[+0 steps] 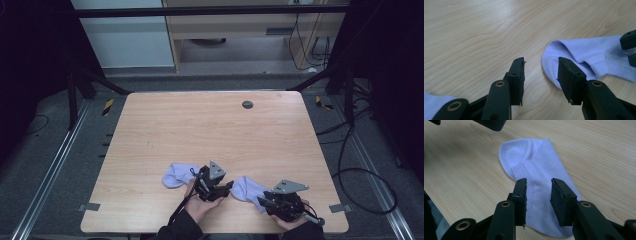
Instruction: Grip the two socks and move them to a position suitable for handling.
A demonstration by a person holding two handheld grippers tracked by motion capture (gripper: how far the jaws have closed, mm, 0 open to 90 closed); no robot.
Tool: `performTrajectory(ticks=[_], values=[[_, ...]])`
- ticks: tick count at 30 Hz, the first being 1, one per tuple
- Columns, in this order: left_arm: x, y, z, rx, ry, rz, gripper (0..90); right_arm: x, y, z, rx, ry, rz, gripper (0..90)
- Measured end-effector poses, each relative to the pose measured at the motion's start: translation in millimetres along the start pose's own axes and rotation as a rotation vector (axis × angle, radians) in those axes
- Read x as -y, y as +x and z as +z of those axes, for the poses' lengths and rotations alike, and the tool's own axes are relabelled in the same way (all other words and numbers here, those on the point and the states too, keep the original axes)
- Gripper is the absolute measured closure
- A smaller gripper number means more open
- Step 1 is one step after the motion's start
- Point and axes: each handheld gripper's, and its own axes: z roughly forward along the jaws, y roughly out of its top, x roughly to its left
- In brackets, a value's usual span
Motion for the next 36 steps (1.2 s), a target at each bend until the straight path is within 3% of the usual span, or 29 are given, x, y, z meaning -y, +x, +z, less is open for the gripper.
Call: performTrajectory(ticks=[10,21,30,31,36], values=[[2.6,-7.8,17.0,0.015,0.049,0.002,58.7,2.5,2.3,6.4,-0.021,0.043,-0.011,65.5],[5.2,-12.1,26.7,-0.003,0.085,0.013,65.3,6.2,3.9,10.4,-0.035,0.085,-0.018,66.8],[4.4,-15.1,28.2,-0.007,0.091,0.015,78.6,6.1,3.1,12.1,-0.060,0.093,0.008,78.2],[4.3,-15.7,28.6,-0.008,0.091,0.014,80.2,5.7,3.3,12.1,-0.064,0.099,0.016,83.3],[4.4,-16.4,29.0,-0.006,0.087,0.011,84.6,4.7,3.6,11.7,-0.062,0.101,0.019,85.9]])
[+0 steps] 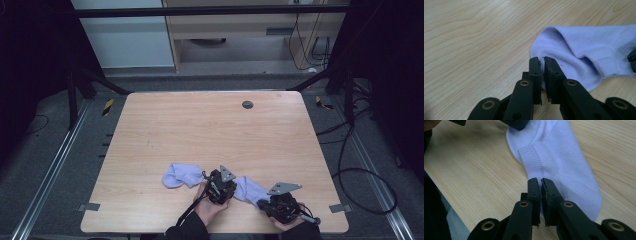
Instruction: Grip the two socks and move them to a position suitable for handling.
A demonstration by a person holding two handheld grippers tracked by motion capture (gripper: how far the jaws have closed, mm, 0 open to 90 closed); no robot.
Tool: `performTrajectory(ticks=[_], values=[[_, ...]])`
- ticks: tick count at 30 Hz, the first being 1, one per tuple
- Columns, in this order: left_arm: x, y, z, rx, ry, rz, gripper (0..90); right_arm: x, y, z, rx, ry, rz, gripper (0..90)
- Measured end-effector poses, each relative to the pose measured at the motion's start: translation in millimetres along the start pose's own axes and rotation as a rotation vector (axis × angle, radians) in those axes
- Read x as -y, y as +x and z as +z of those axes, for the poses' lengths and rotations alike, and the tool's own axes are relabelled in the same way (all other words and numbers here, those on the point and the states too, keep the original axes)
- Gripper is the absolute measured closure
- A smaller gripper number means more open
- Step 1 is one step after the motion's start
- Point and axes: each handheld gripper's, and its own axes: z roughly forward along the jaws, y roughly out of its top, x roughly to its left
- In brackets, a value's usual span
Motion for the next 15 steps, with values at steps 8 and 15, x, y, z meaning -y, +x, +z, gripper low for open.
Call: performTrajectory(ticks=[8,15], values=[[-0.1,1.0,-0.4,0.011,-0.002,0.008,87.5,-4.6,-2.1,-13.7,-0.001,-0.107,0.034,86.0],[0.0,1.8,-0.2,0.016,-0.003,0.017,87.8,-9.8,-12.9,-23.5,0.077,-0.213,0.110,85.9]])
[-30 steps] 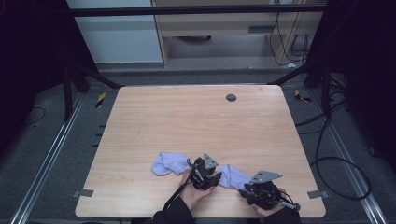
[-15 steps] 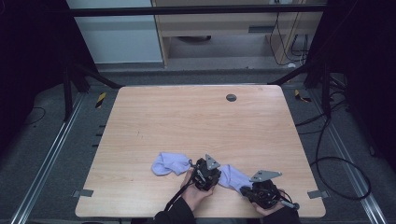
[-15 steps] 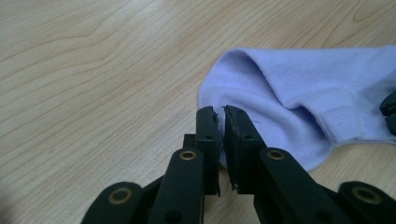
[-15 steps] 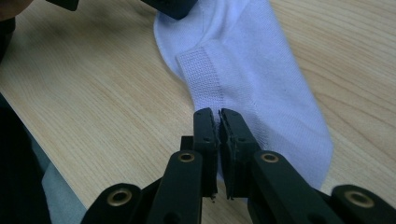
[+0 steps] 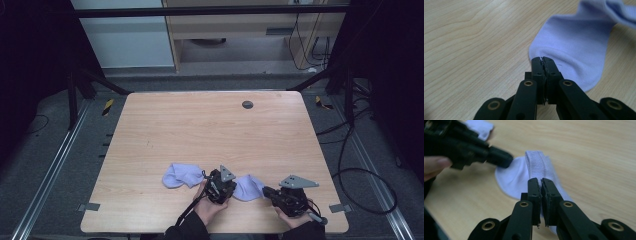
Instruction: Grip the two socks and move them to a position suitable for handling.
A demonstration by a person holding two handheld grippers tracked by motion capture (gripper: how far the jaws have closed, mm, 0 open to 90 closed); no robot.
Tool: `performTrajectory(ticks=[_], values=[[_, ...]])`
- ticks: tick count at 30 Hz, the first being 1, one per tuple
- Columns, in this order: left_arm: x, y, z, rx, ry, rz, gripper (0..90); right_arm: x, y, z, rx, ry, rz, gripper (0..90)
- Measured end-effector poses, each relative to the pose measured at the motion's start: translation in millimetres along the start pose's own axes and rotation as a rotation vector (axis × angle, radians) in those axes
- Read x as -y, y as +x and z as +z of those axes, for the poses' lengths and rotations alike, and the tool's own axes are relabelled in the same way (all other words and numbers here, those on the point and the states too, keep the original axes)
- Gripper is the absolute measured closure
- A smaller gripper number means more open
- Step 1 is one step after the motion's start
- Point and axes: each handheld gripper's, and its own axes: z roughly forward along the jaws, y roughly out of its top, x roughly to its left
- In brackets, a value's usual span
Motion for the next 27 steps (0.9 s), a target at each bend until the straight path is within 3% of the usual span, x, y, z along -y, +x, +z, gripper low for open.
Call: performTrajectory(ticks=[6,12,19,22,27], values=[[0.2,-1.2,0.4,-0.005,-0.005,0.009,87.9,-6.4,-14.0,4.5,0.101,-0.037,0.027,85.3],[0.2,-1.1,0.3,-0.005,-0.002,0.015,87.9,-8.0,-25.4,14.4,0.149,-0.008,0.041,84.3],[0.1,-1.0,0.7,-0.002,-0.012,0.015,86.5,-9.0,-39.1,15.5,0.213,-0.011,0.052,77.8],[-0.1,-0.9,0.3,-0.002,-0.021,0.006,81.8,-7.6,-47.6,15.9,0.269,-0.008,0.037,72.2],[-1.3,1.4,-5.6,0.000,-0.043,-0.016,72.0,-7.7,-52.2,7.0,0.285,-0.056,0.036,66.7]])
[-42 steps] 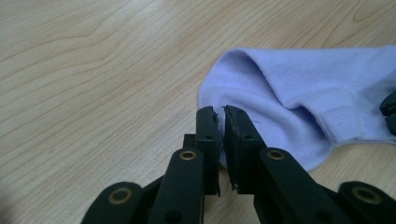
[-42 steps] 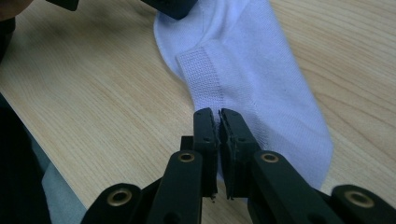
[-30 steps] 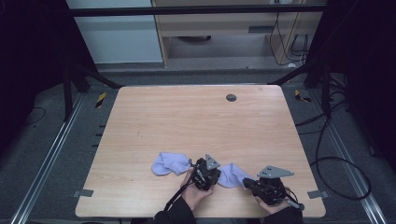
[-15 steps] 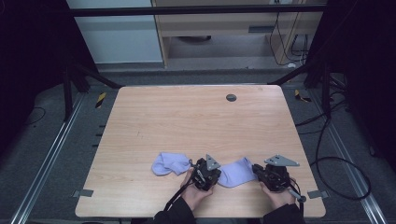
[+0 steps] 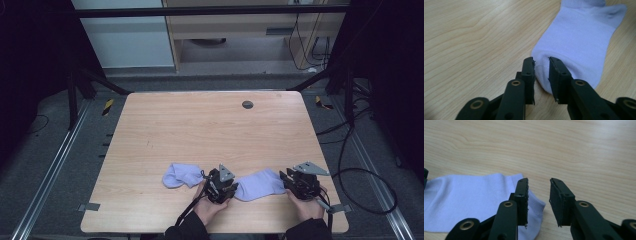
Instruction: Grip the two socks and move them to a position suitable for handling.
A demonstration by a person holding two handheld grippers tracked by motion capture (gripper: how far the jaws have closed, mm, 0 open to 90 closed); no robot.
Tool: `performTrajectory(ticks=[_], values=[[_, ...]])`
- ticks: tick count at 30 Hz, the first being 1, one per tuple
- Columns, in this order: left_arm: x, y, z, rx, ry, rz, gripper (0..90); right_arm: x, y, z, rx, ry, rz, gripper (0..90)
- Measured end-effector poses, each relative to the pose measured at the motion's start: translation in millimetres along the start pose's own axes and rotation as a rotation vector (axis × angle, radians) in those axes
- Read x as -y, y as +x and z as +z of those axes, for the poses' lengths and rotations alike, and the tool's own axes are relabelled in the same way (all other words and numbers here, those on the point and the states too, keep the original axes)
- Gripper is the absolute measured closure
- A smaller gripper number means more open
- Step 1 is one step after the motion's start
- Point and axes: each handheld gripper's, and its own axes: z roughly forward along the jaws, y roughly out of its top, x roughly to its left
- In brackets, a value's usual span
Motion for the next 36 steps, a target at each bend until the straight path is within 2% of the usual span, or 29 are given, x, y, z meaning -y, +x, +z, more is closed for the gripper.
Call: performTrajectory(ticks=[3,7,10,14,19,20,24,30,34,36], values=[[0.0,1.1,-3.8,0.006,0.003,-0.004,69.2,0.6,-0.8,1.1,-0.020,0.017,-0.008,64.2],[2.3,0.2,-4.5,0.009,0.026,-0.003,69.3,6.0,-0.7,12.4,-0.042,0.103,-0.038,62.6],[4.1,0.1,-1.9,0.009,0.038,-0.007,71.3,8.7,-1.1,18.0,-0.046,0.140,-0.039,62.1],[5.2,0.7,1.0,0.008,0.049,-0.009,78.4,10.1,-4.9,22.1,-0.053,0.159,-0.032,67.7],[3.8,0.1,2.5,0.011,0.050,-0.011,87.8,10.0,-7.3,21.8,-0.057,0.174,-0.019,85.2],[3.2,0.1,2.9,0.009,0.048,-0.009,88.3,9.2,-7.0,20.6,-0.051,0.184,-0.027,85.9],[1.1,1.4,4.9,0.004,0.044,-0.015,88.8,6.5,-3.0,14.4,-0.017,0.197,-0.041,86.5],[-0.6,5.2,8.4,0.005,0.031,-0.016,88.1,11.3,-1.3,4.0,0.005,0.210,-0.033,86.1],[-2.0,8.9,5.6,0.009,0.014,-0.016,80.7,14.8,-1.5,2.1,0.011,0.215,-0.034,81.1],[-3.6,12.1,0.7,0.009,0.001,-0.021,77.1,13.9,-1.6,0.1,0.010,0.193,-0.022,77.5]])
